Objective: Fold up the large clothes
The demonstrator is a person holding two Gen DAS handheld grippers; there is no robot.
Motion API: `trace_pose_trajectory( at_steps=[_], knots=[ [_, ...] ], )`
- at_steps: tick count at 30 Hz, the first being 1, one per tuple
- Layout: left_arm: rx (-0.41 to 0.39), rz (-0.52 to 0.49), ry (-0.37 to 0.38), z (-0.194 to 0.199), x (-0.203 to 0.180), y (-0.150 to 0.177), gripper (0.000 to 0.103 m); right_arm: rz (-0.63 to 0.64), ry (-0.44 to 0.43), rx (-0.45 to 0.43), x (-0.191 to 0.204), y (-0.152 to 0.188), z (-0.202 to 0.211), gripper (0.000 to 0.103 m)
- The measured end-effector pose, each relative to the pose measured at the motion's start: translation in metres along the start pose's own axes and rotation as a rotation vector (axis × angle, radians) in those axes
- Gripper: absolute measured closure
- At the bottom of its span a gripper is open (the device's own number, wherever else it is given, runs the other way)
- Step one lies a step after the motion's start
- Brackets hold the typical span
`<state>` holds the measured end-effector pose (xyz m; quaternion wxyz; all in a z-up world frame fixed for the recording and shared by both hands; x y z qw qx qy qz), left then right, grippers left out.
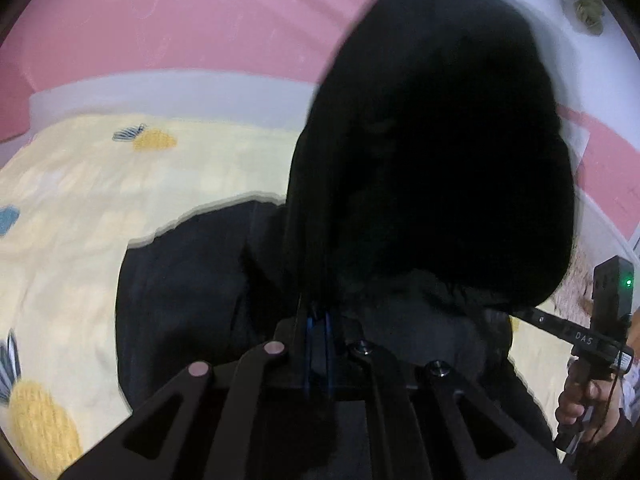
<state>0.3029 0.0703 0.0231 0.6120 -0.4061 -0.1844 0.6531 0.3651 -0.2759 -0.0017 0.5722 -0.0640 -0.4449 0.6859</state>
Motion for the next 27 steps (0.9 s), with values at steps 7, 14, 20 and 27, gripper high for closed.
trace_pose_trajectory(
  at_steps=[7, 14, 20, 27],
  knots=[
    [0.1, -0.059, -0.063, 0.035, 0.012, 0.054, 0.096, -0.046, 0.087, 0.071, -0.019, 0.04, 0.016, 0.099],
    [0.051, -0.103, -0.063, 0.077, 0.014, 0.054, 0.095, 0.056, 0.063, 0.002, 0.025, 0.011, 0.03, 0.096],
    [-0.038, -0.119, -0.081, 0.04, 0.003, 0.0, 0.067, 0.11, 0.035, 0.035, 0.054, -0.015, -0.022, 0.095],
    [0.133, -0.089, -0.068, -0.033, 0.006, 0.068, 0.067, 0.155, 0.084, 0.211, 0.038, 0.055, -0.084, 0.095]
  ],
)
Point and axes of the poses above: each gripper's, at about its wrist camera, not at the fingertips, and z roughly against the way its jaws point, x to its left, y to its underside, the point moved 2 cm from there along -z, roughly the way its jaws point
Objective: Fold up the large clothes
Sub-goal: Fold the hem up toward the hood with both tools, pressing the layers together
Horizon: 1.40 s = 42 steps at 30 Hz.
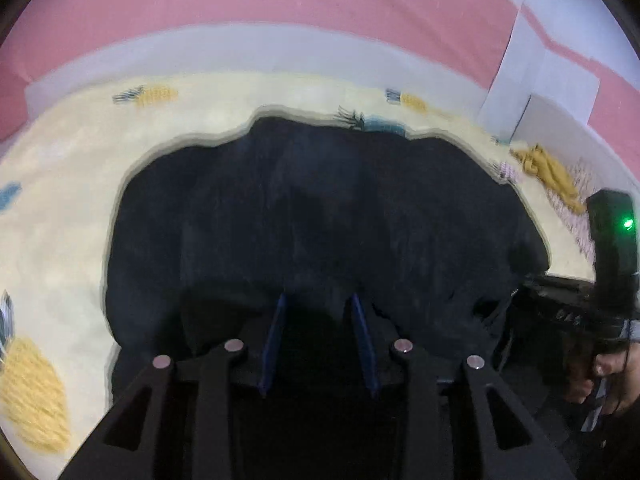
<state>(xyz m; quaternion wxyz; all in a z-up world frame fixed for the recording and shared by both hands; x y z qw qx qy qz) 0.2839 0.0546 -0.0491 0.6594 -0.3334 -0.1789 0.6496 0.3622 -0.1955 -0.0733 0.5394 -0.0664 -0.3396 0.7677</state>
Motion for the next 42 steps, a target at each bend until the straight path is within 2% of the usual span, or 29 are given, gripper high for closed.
trace_pose_trajectory(
  at_steps=[3, 9, 12, 14, 17, 20, 23, 25, 27, 30, 33, 35, 38, 40, 42],
  knots=[
    [-0.013, -0.025, -0.017, -0.008, -0.004, 0.018, 0.067, -0.029, -0.002, -0.017, -0.007, 0.017, -0.007, 0.095],
    [0.013, -0.01, -0.011, -0.011, -0.003, 0.015, 0.067, 0.016, 0.048, -0.01, 0.001, 0.02, -0.011, 0.095],
    [0.044, -0.01, -0.006, 0.003, -0.003, 0.012, 0.067, 0.024, 0.06, 0.004, 0.006, 0.012, 0.007, 0.095],
    [0.049, -0.012, 0.016, 0.019, -0.003, 0.013, 0.067, 0.037, 0.06, -0.05, 0.009, 0.002, 0.032, 0.095],
    [-0.018, -0.032, 0.025, 0.046, -0.005, 0.005, 0.067, 0.031, 0.058, -0.152, 0.004, -0.012, 0.066, 0.095],
    [-0.091, -0.031, -0.004, 0.053, -0.008, -0.017, 0.067, 0.019, 0.077, -0.194, -0.003, -0.035, 0.073, 0.095],
    [-0.098, -0.002, -0.041, 0.03, -0.004, -0.04, 0.067, 0.006, 0.123, -0.165, -0.02, -0.059, 0.047, 0.095],
    [-0.031, 0.031, -0.048, 0.001, 0.001, -0.039, 0.067, -0.043, 0.152, -0.095, -0.042, -0.06, 0.017, 0.095],
    [0.031, 0.03, -0.031, -0.022, 0.002, -0.025, 0.067, -0.069, 0.128, -0.066, -0.051, -0.05, 0.001, 0.095],
    [0.009, 0.01, -0.024, -0.022, 0.003, -0.012, 0.067, -0.051, 0.138, -0.073, -0.051, -0.037, -0.005, 0.095],
    [0.033, 0.054, -0.002, -0.007, 0.006, -0.014, 0.067, -0.074, 0.158, -0.067, -0.044, -0.04, 0.009, 0.095],
    [0.004, 0.041, 0.023, 0.014, 0.003, -0.013, 0.067, -0.051, 0.129, -0.11, -0.03, -0.038, 0.029, 0.095],
    [-0.049, 0.013, 0.085, 0.045, -0.01, -0.003, 0.067, 0.008, 0.021, -0.159, 0.009, -0.019, 0.057, 0.095],
    [-0.047, -0.011, 0.124, 0.048, -0.021, 0.007, 0.067, 0.037, -0.028, -0.138, 0.029, -0.004, 0.054, 0.095],
    [-0.008, -0.044, 0.114, 0.034, -0.03, 0.017, 0.067, 0.068, -0.049, -0.078, 0.045, 0.01, 0.034, 0.095]
  ],
)
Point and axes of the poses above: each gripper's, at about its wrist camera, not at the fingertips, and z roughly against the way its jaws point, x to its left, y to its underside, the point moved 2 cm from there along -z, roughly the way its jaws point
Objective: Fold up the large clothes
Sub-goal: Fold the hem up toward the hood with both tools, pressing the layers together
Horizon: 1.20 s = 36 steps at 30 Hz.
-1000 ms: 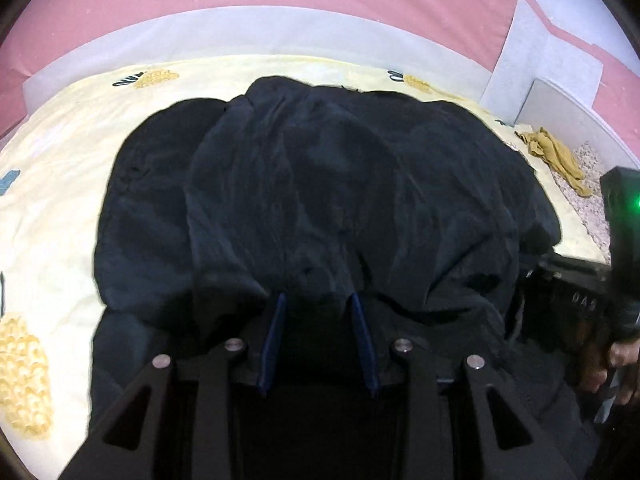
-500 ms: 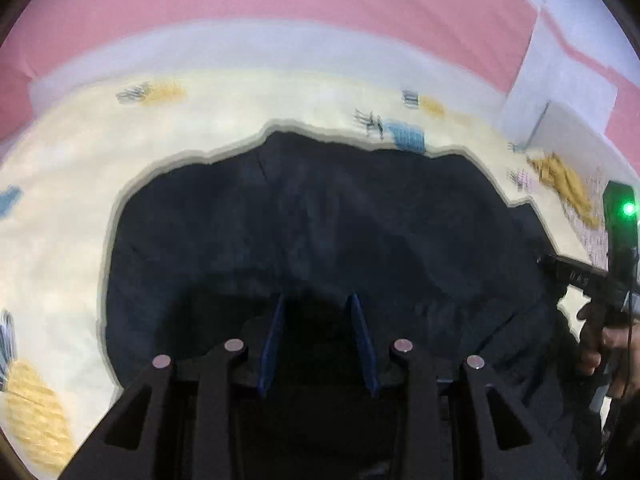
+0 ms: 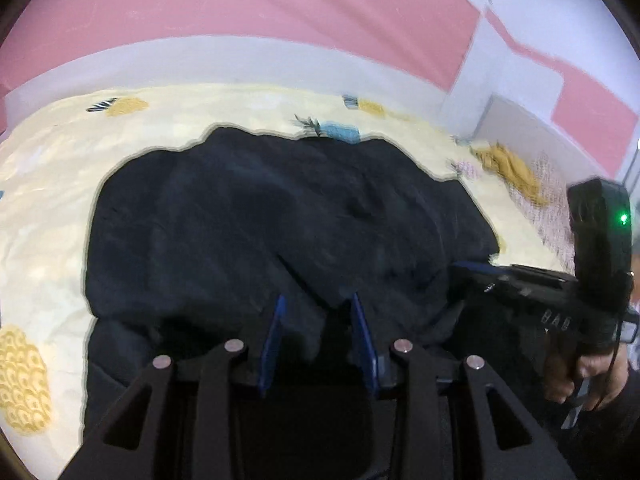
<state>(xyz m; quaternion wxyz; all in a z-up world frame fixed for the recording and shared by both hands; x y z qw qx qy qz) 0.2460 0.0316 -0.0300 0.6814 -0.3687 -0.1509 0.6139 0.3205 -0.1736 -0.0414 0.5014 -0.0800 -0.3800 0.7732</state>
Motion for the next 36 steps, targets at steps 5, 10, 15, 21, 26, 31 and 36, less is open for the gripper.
trace_pose_trajectory(
  at_steps=[5, 10, 15, 21, 26, 31, 36],
  knots=[
    [0.109, 0.011, -0.044, -0.045, 0.009, 0.02, 0.067, -0.034, 0.031, 0.106, -0.013, 0.021, -0.053, 0.095],
    [0.103, -0.008, -0.059, -0.044, 0.007, 0.025, 0.067, -0.073, 0.002, 0.106, -0.021, 0.022, -0.06, 0.096],
    [0.088, -0.018, -0.071, -0.048, 0.0, 0.027, 0.067, -0.025, 0.057, 0.099, -0.007, 0.022, -0.065, 0.096],
    [0.062, -0.009, -0.086, -0.047, -0.002, 0.029, 0.067, 0.029, 0.134, 0.091, 0.013, 0.02, -0.07, 0.096],
    [0.055, -0.014, -0.101, -0.045, -0.004, 0.031, 0.067, 0.017, 0.138, 0.085, 0.022, 0.02, -0.072, 0.096],
    [0.061, -0.005, -0.147, -0.032, -0.015, 0.032, 0.067, -0.115, 0.088, 0.063, 0.012, 0.031, -0.038, 0.094],
    [0.055, 0.012, -0.137, -0.001, -0.026, 0.05, 0.066, -0.081, 0.127, 0.01, 0.029, 0.051, 0.005, 0.059]
  ],
)
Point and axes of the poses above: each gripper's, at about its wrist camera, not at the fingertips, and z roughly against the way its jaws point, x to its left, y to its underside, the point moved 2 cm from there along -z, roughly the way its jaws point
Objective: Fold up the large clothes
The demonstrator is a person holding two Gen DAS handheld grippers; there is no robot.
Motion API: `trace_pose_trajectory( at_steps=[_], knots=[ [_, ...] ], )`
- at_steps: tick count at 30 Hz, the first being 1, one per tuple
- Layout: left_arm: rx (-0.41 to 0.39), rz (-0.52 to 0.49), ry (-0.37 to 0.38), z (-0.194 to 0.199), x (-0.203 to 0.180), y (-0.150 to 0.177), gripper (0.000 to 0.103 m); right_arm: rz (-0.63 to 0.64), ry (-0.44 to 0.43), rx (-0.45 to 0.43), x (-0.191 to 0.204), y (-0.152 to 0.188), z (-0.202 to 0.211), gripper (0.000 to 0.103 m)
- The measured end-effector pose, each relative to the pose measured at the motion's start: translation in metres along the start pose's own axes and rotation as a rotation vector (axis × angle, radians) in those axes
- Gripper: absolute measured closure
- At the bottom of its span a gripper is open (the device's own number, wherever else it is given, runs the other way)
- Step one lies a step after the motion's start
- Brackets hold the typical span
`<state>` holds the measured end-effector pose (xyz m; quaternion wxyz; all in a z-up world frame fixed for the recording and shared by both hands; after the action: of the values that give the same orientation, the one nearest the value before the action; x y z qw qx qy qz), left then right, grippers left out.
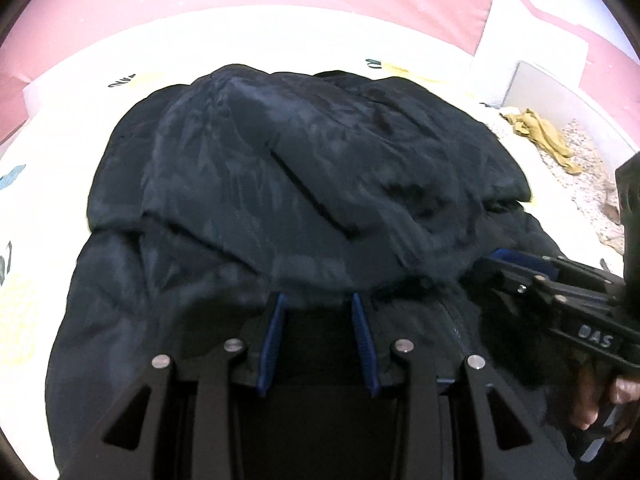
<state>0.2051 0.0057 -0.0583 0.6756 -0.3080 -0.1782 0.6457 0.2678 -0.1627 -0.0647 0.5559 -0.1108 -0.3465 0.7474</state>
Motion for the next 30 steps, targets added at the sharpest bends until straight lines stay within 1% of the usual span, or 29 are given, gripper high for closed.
trace_pose_trajectory(
  at_steps=[2, 4, 6, 8, 10, 13, 14, 16, 19, 22, 26, 30],
  knots=[
    [-0.018, 0.006, 0.009, 0.016, -0.001, 0.01, 0.066, 0.002, -0.011, -0.03, -0.001, 0.01, 0.022, 0.058],
    [-0.032, 0.005, 0.0, 0.033, -0.001, 0.02, 0.066, 0.003, 0.004, -0.051, -0.003, 0.028, 0.042, 0.058],
    [-0.048, 0.007, 0.006, 0.049, 0.0, 0.032, 0.066, 0.005, 0.012, -0.056, -0.004, 0.047, 0.059, 0.058],
    [-0.053, 0.001, -0.01, 0.065, 0.001, 0.045, 0.066, -0.001, 0.023, -0.055, -0.007, 0.064, 0.073, 0.058],
    [-0.06, -0.001, -0.011, 0.079, 0.0, 0.061, 0.066, -0.003, 0.029, -0.052, -0.019, 0.083, 0.086, 0.058],
    [-0.059, 0.018, -0.023, 0.096, 0.006, 0.084, 0.062, -0.019, 0.041, -0.056, -0.022, 0.102, 0.1, 0.058],
    [-0.063, 0.025, -0.031, 0.102, 0.01, 0.091, 0.059, -0.028, 0.043, -0.053, -0.025, 0.111, 0.106, 0.058],
    [-0.068, 0.033, -0.058, 0.109, 0.016, 0.101, 0.058, -0.044, 0.052, -0.046, -0.032, 0.122, 0.114, 0.058],
    [-0.072, 0.07, -0.095, 0.12, 0.033, 0.116, 0.052, -0.073, 0.079, -0.044, -0.046, 0.133, 0.124, 0.057],
    [-0.087, 0.091, -0.13, 0.13, 0.049, 0.125, 0.049, -0.11, 0.099, -0.05, -0.063, 0.138, 0.133, 0.052],
    [-0.098, 0.123, -0.177, 0.134, 0.069, 0.129, 0.044, -0.176, 0.132, -0.066, -0.093, 0.136, 0.139, 0.051],
    [-0.091, 0.162, -0.2, 0.133, 0.086, 0.13, 0.04, -0.223, 0.168, -0.08, -0.118, 0.133, 0.146, 0.05]
  ],
)
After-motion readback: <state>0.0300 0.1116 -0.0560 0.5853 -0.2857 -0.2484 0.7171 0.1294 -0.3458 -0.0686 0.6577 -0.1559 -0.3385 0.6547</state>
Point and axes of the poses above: each gripper's, at about its wrist camera, not at the fingertips, and z roughly against the way its jaws point, x to its left, y to its underside, the point moved 2 cm from there along -z, roughly the way its jaws point
